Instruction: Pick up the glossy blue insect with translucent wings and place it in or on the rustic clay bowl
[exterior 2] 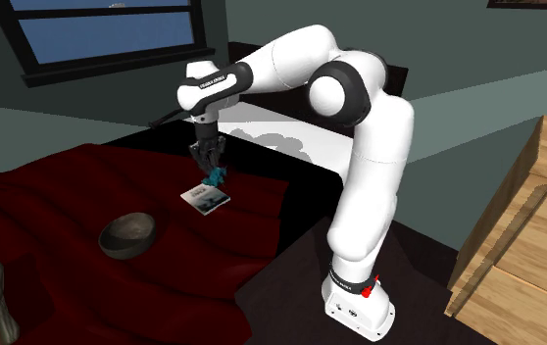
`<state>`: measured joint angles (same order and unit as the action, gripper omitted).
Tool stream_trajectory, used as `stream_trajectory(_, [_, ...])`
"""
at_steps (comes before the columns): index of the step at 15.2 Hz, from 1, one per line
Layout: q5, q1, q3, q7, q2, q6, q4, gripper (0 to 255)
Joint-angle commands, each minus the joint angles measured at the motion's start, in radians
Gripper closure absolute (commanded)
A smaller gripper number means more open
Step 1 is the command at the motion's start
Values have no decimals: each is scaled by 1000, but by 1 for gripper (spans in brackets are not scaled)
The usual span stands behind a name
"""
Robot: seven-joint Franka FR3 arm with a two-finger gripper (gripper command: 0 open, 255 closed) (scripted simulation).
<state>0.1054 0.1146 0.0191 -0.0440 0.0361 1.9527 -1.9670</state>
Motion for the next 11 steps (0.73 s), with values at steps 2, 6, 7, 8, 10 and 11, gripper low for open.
stream_trajectory(2, [-1, 35, 33, -71, 43, -14, 64, 255])
stream_trajectory(6, [-9, 80, 68, -156, 124, -42, 182, 255])
stream_trajectory(7, [-12, 91, 75, -176, 146, -51, 215, 255])
stream_trajectory(8, [-16, 103, 83, -197, 170, -61, 249, 255])
stream_trajectory(10, [-24, 127, 96, -237, 220, -82, 324, 255])
stream_trajectory(11, [-29, 139, 102, -257, 246, -94, 364, 255])
